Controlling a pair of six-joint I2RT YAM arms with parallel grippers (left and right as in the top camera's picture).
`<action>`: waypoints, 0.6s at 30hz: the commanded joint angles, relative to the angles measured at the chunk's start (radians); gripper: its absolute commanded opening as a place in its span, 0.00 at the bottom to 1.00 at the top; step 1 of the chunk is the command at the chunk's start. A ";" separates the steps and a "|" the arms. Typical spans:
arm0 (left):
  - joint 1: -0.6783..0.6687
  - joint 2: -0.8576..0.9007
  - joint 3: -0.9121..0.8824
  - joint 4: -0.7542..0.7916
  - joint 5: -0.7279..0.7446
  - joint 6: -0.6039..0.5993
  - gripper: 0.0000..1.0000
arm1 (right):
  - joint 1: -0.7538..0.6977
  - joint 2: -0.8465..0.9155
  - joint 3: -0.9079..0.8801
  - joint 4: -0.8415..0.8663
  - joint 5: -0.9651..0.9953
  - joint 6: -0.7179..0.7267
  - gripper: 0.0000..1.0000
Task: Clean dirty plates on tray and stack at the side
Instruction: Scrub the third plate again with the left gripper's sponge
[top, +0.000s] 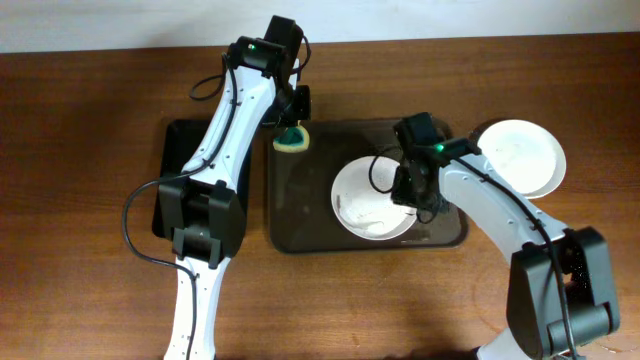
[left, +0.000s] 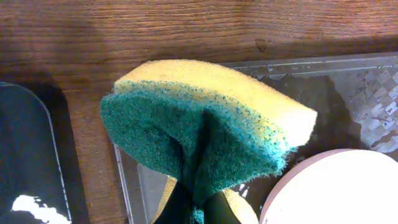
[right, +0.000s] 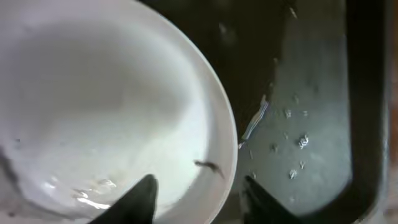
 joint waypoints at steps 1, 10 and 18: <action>0.004 -0.011 0.011 0.006 -0.010 -0.006 0.00 | -0.096 0.007 0.009 0.084 -0.205 -0.375 0.51; 0.004 -0.011 0.011 0.016 -0.010 -0.006 0.00 | -0.154 0.418 0.380 -0.066 -0.262 -0.717 0.37; 0.001 -0.011 0.010 0.016 -0.002 -0.007 0.00 | -0.105 0.418 0.356 -0.133 -0.305 0.093 0.04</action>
